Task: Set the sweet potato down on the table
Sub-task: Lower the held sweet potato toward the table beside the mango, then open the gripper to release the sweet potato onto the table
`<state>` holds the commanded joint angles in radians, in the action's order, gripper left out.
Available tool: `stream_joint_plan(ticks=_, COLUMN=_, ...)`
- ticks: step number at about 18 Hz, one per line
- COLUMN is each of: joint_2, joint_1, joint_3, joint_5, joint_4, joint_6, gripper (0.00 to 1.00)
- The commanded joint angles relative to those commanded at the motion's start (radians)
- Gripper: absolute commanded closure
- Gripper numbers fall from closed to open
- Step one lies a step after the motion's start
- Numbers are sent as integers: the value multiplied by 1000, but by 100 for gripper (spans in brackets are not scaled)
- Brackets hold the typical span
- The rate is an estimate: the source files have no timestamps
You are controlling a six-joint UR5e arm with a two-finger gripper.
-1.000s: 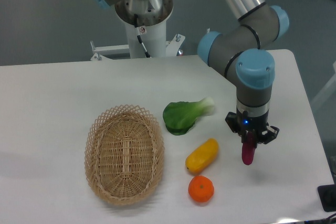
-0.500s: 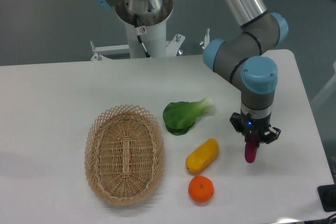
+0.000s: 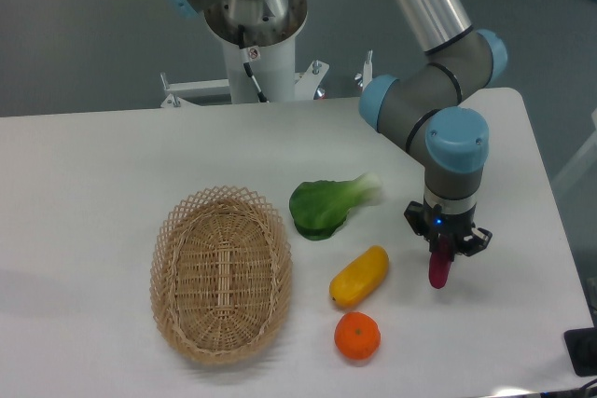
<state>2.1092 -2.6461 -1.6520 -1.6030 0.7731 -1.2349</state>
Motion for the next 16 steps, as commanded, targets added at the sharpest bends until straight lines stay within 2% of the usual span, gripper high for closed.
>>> stream_joint_plan(ticks=4, joint_2=3, joint_1=2, joint_3=-15, joint_5=-2, joint_4=-2, joint_6=-2, gripper=75)
stream_joint_plan(ticks=7, joint_2=9, joint_1=2, joint_3=-8, joint_5=0, joint_4=-6, joint_6=-2, gripper=68)
stream_joint_plan(ticks=8, joint_2=9, joint_1=2, joint_3=-5, joint_5=0, joint_4=-6, joint_6=-2, gripper=60)
stream_joint_plan(ticks=9, joint_2=9, joint_1=2, joint_3=0, joint_5=0, joint_4=-6, joint_6=-2, gripper=45)
stream_joint_plan(ticks=10, joint_2=9, joint_1=2, joint_3=6, joint_5=0, joint_4=-9, joint_6=-2, gripper=14)
stream_joint_plan(ticks=11, joint_2=14, joint_1=2, joint_3=14, joint_5=0, joint_4=-14, joint_6=-2, gripper=0)
stream_joint_plan(ticks=16, joint_2=11, joint_1=3, joint_3=26, joint_5=-2, joint_4=-12, joint_6=5, gripper=0)
